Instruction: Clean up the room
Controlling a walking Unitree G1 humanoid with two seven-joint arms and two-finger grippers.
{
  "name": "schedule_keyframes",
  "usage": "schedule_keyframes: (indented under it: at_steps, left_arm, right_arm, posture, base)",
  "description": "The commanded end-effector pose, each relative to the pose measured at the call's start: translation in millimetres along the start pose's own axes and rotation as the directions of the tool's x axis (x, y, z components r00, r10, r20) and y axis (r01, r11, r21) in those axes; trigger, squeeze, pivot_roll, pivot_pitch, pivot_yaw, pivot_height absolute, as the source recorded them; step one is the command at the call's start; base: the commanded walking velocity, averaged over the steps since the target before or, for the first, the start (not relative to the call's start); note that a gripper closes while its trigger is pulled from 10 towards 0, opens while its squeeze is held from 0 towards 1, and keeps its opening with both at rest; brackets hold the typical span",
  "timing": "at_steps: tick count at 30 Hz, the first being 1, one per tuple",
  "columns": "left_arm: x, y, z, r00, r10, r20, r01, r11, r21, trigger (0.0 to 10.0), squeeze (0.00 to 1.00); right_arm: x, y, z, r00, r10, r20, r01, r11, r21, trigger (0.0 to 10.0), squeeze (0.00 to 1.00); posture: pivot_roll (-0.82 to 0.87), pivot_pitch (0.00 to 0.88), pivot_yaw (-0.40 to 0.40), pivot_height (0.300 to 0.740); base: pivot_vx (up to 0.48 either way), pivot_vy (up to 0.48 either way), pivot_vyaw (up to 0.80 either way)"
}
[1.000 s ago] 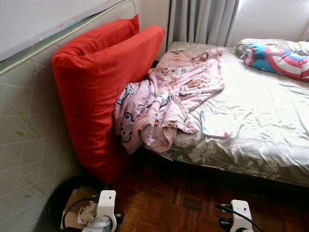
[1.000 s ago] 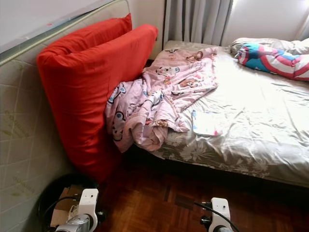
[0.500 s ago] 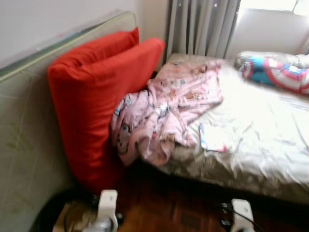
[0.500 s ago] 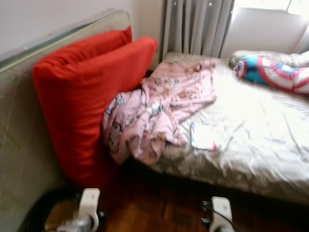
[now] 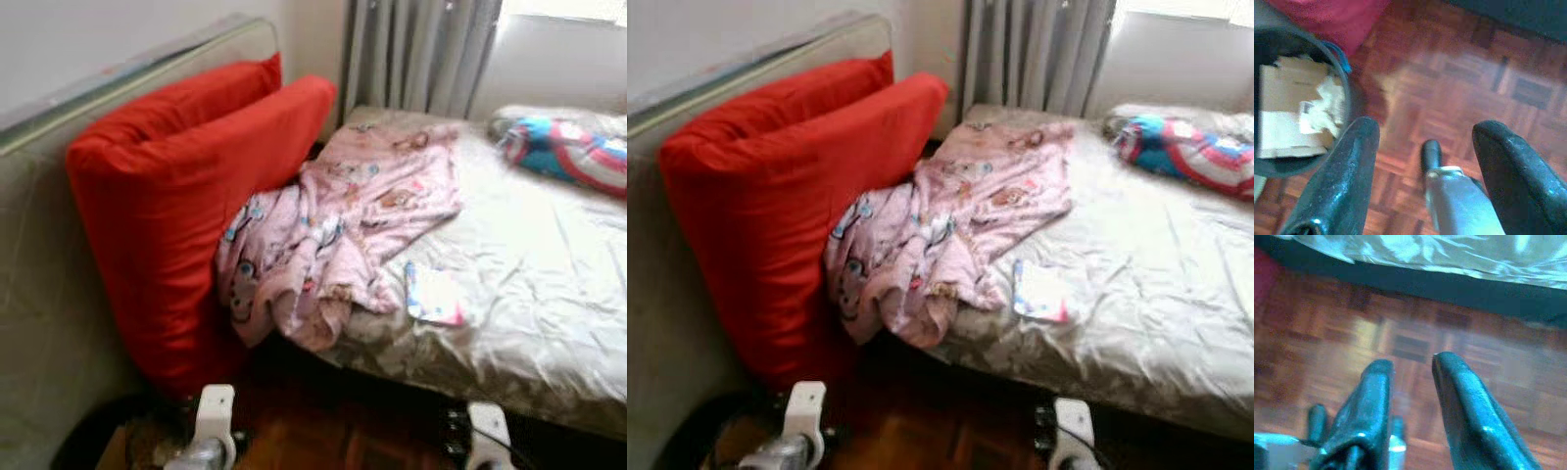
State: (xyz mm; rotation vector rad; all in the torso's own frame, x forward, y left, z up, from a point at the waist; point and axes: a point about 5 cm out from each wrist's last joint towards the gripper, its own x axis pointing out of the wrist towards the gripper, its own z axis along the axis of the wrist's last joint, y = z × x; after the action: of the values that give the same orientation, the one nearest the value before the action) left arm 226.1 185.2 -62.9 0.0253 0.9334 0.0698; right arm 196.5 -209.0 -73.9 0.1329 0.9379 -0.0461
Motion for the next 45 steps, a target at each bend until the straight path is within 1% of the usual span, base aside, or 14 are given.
schedule_keyframes:
  at_steps: [1, 10, 34, 38, 45]
  left_arm:
    - [0.5, -10.7, 2.7, 1.0, -0.024, 0.007, 0.024, 1.0, -0.002, 10.0, 0.0]
    - [0.5, -10.9, 3.4, 1.0, -0.025, 0.009, 0.025, 1.0, -0.003, 10.0, 0.0]
    - [0.6, -11.1, 4.1, 1.0, -0.023, 0.01, 0.023, 1.0, -0.008, 10.0, 0.0]
    - [0.6, -11.0, 4.1, 1.0, -0.024, 0.01, 0.024, 1.0, -0.008, 10.0, 0.0]
    - [0.6, -11.1, 4.2, 1.0, -0.023, 0.01, 0.023, 1.0, -0.009, 10.0, 0.0]
  right_arm:
    - [-3.0, -12.5, -2.3, 0.999, -0.038, -0.003, 0.038, 0.999, 0.012, 10.0, 0.0]
    - [-2.9, -12.9, -1.8, 0.999, -0.046, -0.001, 0.046, 0.999, 0.028, 10.0, 0.0]
    - [-2.9, -13.7, -0.7, 0.998, -0.057, 0.006, 0.057, 0.998, 0.033, 10.0, 0.0]
    - [-2.9, -14.2, -0.8, 0.998, -0.065, 0.0, 0.065, 0.998, 0.022, 10.0, 0.0]
    - [-3.0, -14.2, -0.1, 0.998, -0.066, 0.012, 0.066, 0.997, 0.032, 10.0, 0.0]
  posture:
    - [0.05, 0.0, -0.022, 0.74]
    - [0.05, 0.0, -0.02, 0.74]
    - [0.05, 0.008, -0.017, 0.74]
    - [0.05, 0.008, -0.017, 0.74]
    - [0.05, 0.009, -0.017, 0.74]
  base:
    - [0.27, 0.0, 0.0]
    - [0.275, 0.0, 0.0]
    - [0.274, 0.0, 0.0]
    - [0.274, 0.0, -0.79]
    - [0.274, 0.0, 0.0]
